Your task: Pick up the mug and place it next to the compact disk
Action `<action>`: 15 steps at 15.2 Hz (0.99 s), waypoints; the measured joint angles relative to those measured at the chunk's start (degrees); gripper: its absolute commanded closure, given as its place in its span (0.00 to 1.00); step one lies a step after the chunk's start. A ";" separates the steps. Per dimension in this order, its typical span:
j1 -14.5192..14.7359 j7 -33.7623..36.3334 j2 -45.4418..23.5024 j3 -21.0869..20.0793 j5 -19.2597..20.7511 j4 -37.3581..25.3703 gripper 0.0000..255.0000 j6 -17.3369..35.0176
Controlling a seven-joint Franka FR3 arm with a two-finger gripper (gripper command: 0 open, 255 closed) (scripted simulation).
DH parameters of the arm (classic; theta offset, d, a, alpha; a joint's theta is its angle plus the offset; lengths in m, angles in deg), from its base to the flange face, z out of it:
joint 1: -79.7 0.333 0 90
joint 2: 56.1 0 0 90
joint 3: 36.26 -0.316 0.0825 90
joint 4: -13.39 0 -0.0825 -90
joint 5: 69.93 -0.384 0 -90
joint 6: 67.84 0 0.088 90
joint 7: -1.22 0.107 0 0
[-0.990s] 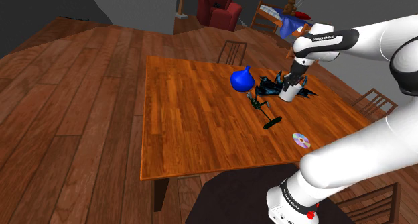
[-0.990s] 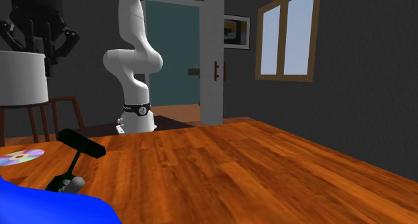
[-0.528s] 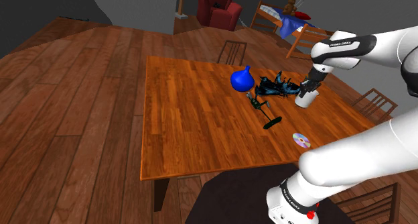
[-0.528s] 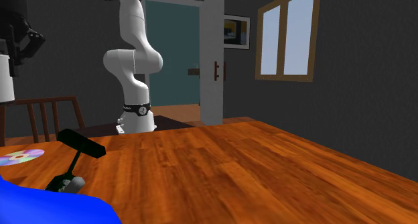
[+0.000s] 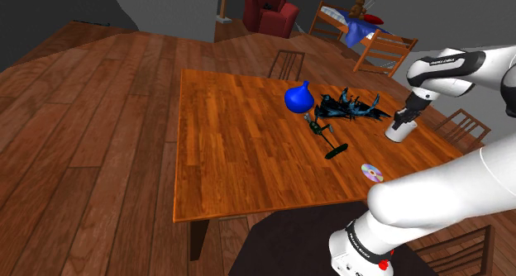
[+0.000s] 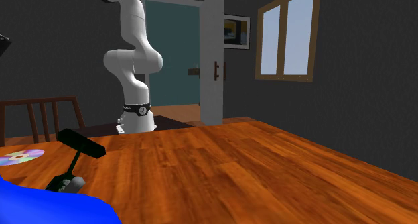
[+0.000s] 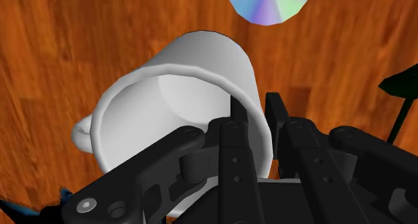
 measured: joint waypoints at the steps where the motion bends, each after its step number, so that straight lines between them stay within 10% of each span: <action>1: -0.38 -1.34 -0.42 0.85 -0.16 -0.55 1.00 -0.02; 15: -5.22 -21.05 -9.96 12.21 -6.62 -6.90 1.00 3.16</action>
